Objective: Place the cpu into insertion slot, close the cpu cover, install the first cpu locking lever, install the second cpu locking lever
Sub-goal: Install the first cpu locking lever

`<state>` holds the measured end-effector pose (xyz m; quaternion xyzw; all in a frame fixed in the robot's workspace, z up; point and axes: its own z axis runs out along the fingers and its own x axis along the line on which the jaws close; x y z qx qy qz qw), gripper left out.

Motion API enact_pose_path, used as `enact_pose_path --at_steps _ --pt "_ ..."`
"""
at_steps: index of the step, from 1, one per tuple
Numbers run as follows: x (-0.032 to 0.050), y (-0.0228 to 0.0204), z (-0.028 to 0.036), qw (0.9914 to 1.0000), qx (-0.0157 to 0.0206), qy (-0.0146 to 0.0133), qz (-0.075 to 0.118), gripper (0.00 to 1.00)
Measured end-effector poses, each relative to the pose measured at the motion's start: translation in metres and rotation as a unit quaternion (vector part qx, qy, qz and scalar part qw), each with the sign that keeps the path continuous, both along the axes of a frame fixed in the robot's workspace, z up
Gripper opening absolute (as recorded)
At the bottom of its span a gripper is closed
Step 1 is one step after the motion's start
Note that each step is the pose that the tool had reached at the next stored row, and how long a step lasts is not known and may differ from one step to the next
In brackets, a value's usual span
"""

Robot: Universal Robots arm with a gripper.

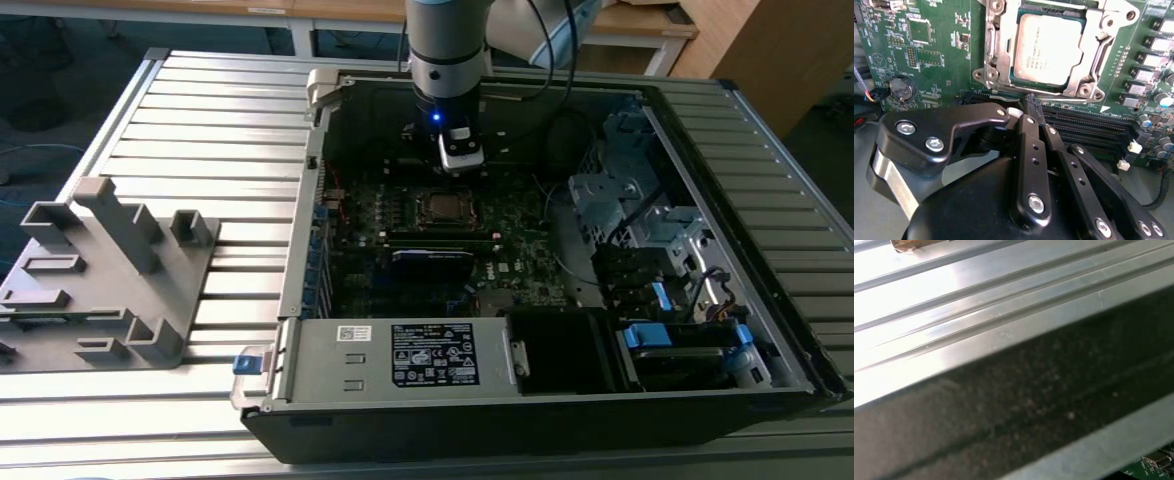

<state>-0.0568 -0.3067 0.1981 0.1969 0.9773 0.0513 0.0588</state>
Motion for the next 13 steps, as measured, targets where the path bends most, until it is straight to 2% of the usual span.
enact_pose_path --at_steps 1,4,13 --pt "0.0 0.0 -0.0002 1.0 -0.0019 0.0 0.0 0.11" --pt "0.0 -0.0001 -0.0001 1.0 -0.0028 0.0001 0.0 0.11" --pt "0.0 0.0001 0.002 1.0 -0.0023 -0.0001 0.0 0.11"
